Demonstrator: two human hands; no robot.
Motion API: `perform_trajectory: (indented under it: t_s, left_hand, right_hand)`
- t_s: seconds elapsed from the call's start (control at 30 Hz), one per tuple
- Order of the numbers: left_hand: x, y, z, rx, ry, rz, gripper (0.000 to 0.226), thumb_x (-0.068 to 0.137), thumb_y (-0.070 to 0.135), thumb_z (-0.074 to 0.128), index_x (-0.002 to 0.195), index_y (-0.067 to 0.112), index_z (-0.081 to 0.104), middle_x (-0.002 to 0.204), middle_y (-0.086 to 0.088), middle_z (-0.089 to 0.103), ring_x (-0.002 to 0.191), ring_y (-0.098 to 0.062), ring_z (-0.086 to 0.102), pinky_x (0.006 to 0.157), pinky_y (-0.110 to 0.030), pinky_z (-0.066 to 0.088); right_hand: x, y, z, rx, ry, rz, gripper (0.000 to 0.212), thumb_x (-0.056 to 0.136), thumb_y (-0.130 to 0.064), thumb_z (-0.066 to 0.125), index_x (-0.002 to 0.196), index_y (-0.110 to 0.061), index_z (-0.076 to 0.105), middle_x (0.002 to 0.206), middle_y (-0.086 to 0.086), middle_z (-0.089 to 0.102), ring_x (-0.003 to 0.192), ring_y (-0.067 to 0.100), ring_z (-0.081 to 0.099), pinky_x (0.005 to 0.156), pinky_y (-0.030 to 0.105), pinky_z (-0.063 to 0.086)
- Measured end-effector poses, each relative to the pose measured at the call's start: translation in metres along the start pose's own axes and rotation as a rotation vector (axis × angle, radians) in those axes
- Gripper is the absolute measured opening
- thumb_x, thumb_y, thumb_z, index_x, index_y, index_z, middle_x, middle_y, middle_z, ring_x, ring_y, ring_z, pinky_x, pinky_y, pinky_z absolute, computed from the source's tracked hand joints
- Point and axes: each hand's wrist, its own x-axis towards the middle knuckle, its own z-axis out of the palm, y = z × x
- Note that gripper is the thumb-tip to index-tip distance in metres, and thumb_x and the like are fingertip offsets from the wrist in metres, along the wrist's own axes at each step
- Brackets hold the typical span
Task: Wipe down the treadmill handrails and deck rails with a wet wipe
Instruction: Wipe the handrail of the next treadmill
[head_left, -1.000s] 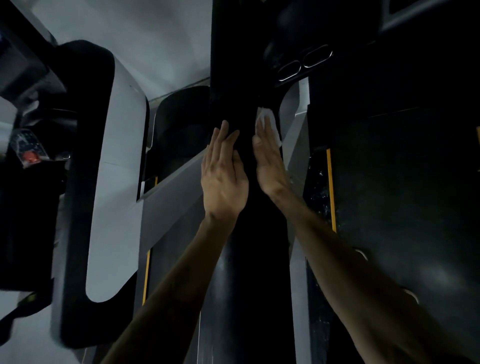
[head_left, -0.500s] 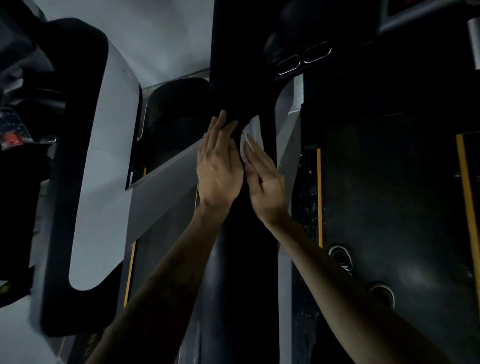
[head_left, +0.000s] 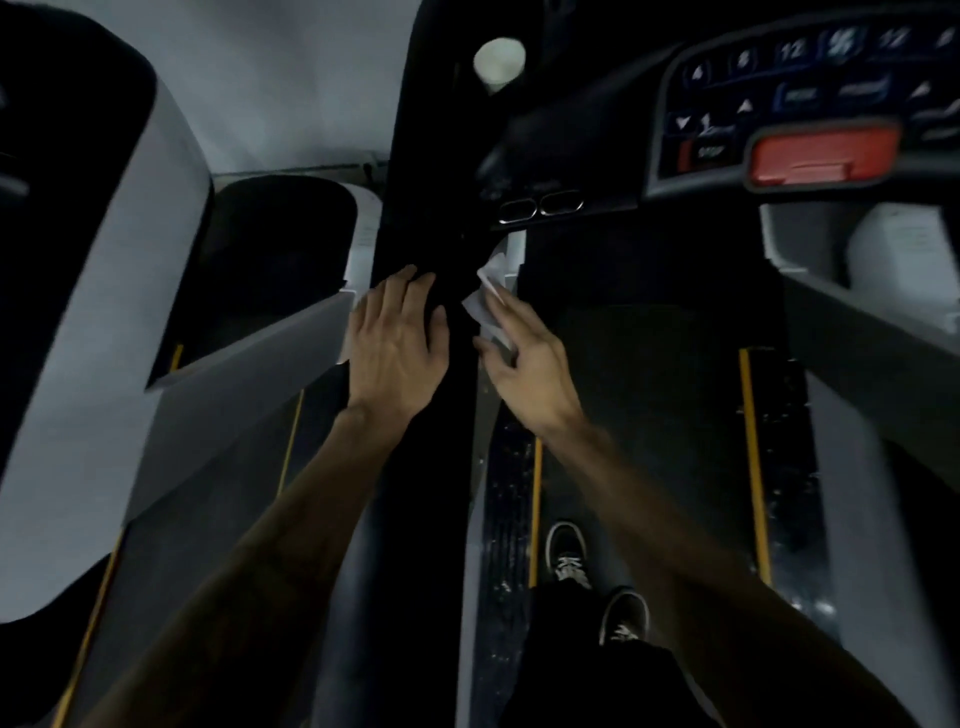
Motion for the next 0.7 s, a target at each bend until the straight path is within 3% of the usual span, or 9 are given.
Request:
perform_trajectory:
  t_s: [0.13,0.3,0.5,0.7]
  left_hand:
    - [0.013,0.017,-0.006,-0.029,-0.006,0.109,0.043,0.102,0.025,0.055,0.140,0.007,0.056,0.146,-0.014,0.055,0.133,-0.033,0.051,0.113,-0.047,0.039]
    - [0.029,0.055,-0.010,-0.102,-0.007,0.198,0.045,0.100,0.024,0.057,0.143,0.009,0.053,0.149,-0.011,0.052,0.138,-0.029,0.047,0.115,-0.047,0.038]
    - [0.062,0.122,-0.017,-0.130,-0.071,0.321,0.049,0.104,0.028,0.049,0.150,0.010,0.047,0.160,-0.010,0.040,0.149,-0.026,0.036,0.122,-0.046,0.029]
    - [0.105,0.205,-0.012,-0.160,-0.098,0.467,0.054,0.106,0.032,0.046,0.155,0.012,0.040,0.166,-0.008,0.030,0.155,-0.024,0.024,0.127,-0.043,0.019]
  right_hand:
    - [0.006,-0.010,-0.043,-0.243,-0.068,-0.110,0.073,0.093,0.006,0.066,0.158,-0.005,0.034,0.166,0.003,0.031,0.153,0.013,0.028,0.118,0.012,0.026]
    - [0.007,-0.028,-0.091,-0.407,0.012,-0.163,0.070,0.091,0.018,0.057,0.155,-0.004,0.039,0.163,0.005,0.036,0.151,0.021,0.036,0.120,0.034,0.039]
    - [0.003,-0.038,-0.155,-0.552,0.197,-0.194,0.045,0.101,0.004,0.057,0.146,-0.001,0.053,0.155,0.010,0.048,0.143,0.026,0.048,0.112,0.041,0.048]
    - [-0.001,-0.034,-0.236,-0.676,0.310,-0.117,0.042,0.107,-0.008,0.052,0.149,-0.004,0.050,0.159,0.007,0.044,0.148,0.019,0.039,0.117,0.030,0.040]
